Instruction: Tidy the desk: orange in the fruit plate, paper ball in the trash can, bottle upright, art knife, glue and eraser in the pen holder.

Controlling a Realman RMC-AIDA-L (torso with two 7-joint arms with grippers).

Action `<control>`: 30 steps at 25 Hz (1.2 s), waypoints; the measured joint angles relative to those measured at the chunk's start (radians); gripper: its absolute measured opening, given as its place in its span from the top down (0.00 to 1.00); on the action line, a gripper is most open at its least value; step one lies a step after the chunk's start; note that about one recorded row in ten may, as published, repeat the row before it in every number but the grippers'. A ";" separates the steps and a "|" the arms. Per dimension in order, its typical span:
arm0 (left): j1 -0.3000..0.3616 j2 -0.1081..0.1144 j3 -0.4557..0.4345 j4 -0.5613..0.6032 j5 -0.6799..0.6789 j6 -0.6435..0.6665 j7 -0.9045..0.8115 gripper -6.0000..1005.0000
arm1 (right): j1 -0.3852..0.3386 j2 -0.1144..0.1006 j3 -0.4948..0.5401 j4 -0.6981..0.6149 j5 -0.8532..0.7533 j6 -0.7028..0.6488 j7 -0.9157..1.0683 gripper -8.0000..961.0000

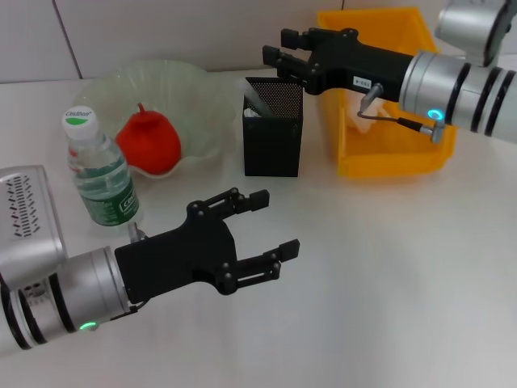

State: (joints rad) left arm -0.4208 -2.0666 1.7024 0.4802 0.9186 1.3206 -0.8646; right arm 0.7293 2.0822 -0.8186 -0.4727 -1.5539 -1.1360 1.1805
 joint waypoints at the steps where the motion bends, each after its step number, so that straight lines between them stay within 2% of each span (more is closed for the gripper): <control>1: 0.000 0.000 0.000 0.000 0.000 0.000 0.000 0.22 | 0.000 0.000 0.000 0.000 0.000 0.000 0.000 0.64; 3: 0.008 0.004 -0.005 0.000 0.000 0.007 -0.003 0.22 | -0.052 -0.003 0.000 -0.073 -0.002 -0.105 0.056 0.59; 4: 0.008 0.004 -0.005 0.000 0.000 0.007 -0.003 0.22 | -0.052 -0.003 0.000 -0.073 -0.002 -0.105 0.056 0.56; 5: 0.008 0.004 -0.005 0.000 0.000 0.007 -0.003 0.22 | -0.100 -0.005 -0.002 -0.141 -0.012 -0.183 0.107 0.54; 6: 0.014 0.013 -0.007 0.001 0.001 0.018 -0.010 0.22 | -0.100 -0.005 -0.002 -0.141 -0.012 -0.183 0.107 0.52; 7: 0.018 0.021 -0.008 0.001 0.002 0.033 -0.017 0.22 | -0.129 -0.007 -0.003 -0.180 -0.023 -0.225 0.131 0.49; 8: 0.018 0.021 -0.008 0.001 0.002 0.033 -0.017 0.22 | -0.197 -0.008 -0.002 -0.252 -0.046 -0.291 0.162 0.47; 9: 0.018 0.021 -0.008 0.001 0.002 0.033 -0.017 0.22 | -0.197 -0.008 -0.002 -0.252 -0.046 -0.291 0.162 0.45; 10: 0.024 0.036 -0.017 0.002 0.002 0.070 -0.027 0.22 | -0.261 -0.010 0.002 -0.303 -0.069 -0.351 0.181 0.42; 11: 0.033 0.057 -0.032 0.001 0.014 0.135 -0.032 0.22 | -0.261 -0.010 0.002 -0.303 -0.069 -0.351 0.181 0.38; 13: 0.034 0.065 -0.033 0.001 0.028 0.152 -0.036 0.22 | -0.326 -0.024 0.010 -0.326 -0.123 -0.456 0.174 0.30; 14: 0.034 0.065 -0.033 0.001 0.028 0.152 -0.036 0.22 | -0.326 -0.024 0.010 -0.326 -0.123 -0.456 0.174 0.26; 15: 0.034 0.074 -0.039 0.001 0.062 0.166 -0.054 0.22 | -0.355 -0.030 0.012 -0.326 -0.179 -0.541 0.142 0.22; 17: 0.035 0.076 -0.055 0.000 0.116 0.168 -0.089 0.22 | -0.364 -0.030 0.013 -0.326 -0.210 -0.571 0.128 0.17; 18: 0.035 0.076 -0.056 0.000 0.121 0.167 -0.092 0.22 | -0.377 -0.027 0.017 -0.327 -0.278 -0.628 0.103 0.14; 24: 0.036 0.072 -0.061 -0.010 0.141 0.163 -0.111 0.22 | -0.394 -0.023 0.057 -0.320 -0.371 -0.702 0.056 0.14; 30: 0.037 0.064 -0.052 -0.022 0.141 0.161 -0.120 0.22 | -0.392 -0.032 0.126 -0.305 -0.434 -0.742 0.027 0.14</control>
State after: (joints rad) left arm -0.3836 -2.0021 1.6501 0.4583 1.0601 1.4819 -0.9845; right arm 0.3374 2.0505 -0.6922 -0.7780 -1.9883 -1.8782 1.2078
